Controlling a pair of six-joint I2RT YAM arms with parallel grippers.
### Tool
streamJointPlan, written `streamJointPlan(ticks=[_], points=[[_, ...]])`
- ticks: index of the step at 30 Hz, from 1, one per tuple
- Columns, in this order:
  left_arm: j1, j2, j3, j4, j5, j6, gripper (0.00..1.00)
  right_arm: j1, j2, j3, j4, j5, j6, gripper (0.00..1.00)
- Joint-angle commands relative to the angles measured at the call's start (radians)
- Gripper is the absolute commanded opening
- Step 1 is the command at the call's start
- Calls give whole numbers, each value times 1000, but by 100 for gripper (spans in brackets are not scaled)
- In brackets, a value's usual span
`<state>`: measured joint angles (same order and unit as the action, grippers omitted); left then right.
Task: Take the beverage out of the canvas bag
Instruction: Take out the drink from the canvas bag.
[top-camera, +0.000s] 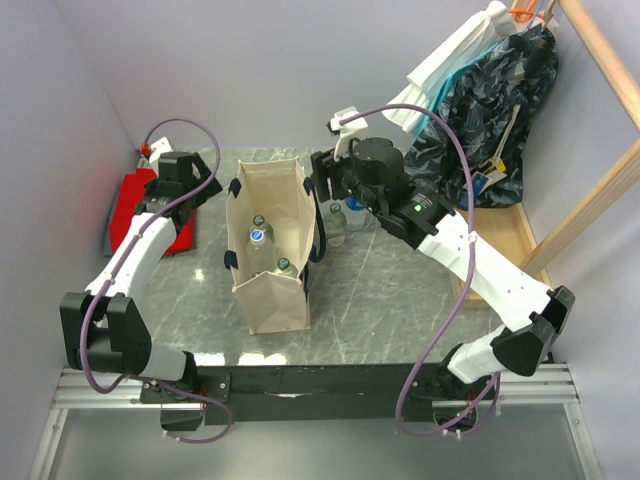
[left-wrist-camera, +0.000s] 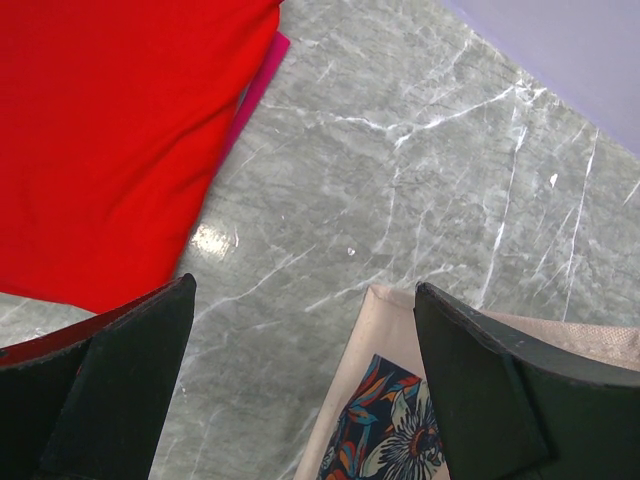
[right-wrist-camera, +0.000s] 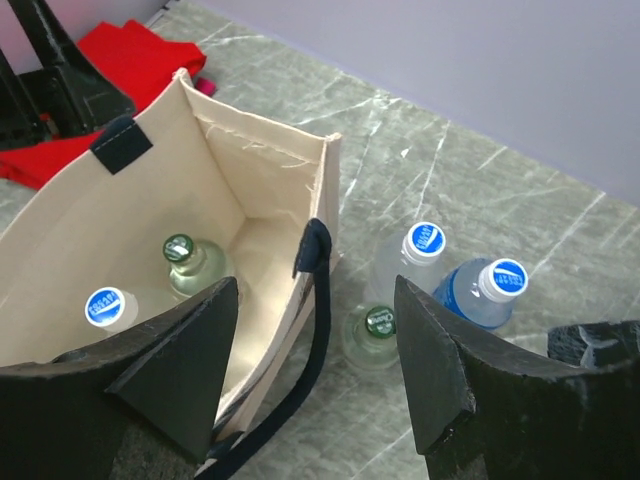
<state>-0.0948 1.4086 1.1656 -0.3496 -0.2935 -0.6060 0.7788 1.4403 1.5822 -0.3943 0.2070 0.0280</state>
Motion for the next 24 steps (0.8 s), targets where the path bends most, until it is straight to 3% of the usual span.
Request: streamJointPlan(ticks=[1,24], points=[[3,-39,25,4,-16,8,96,10,20,74,-20,-35,-16,70],[3,-14,68,-6,120,41,96,25,117,168,-86,-195,-8,70]])
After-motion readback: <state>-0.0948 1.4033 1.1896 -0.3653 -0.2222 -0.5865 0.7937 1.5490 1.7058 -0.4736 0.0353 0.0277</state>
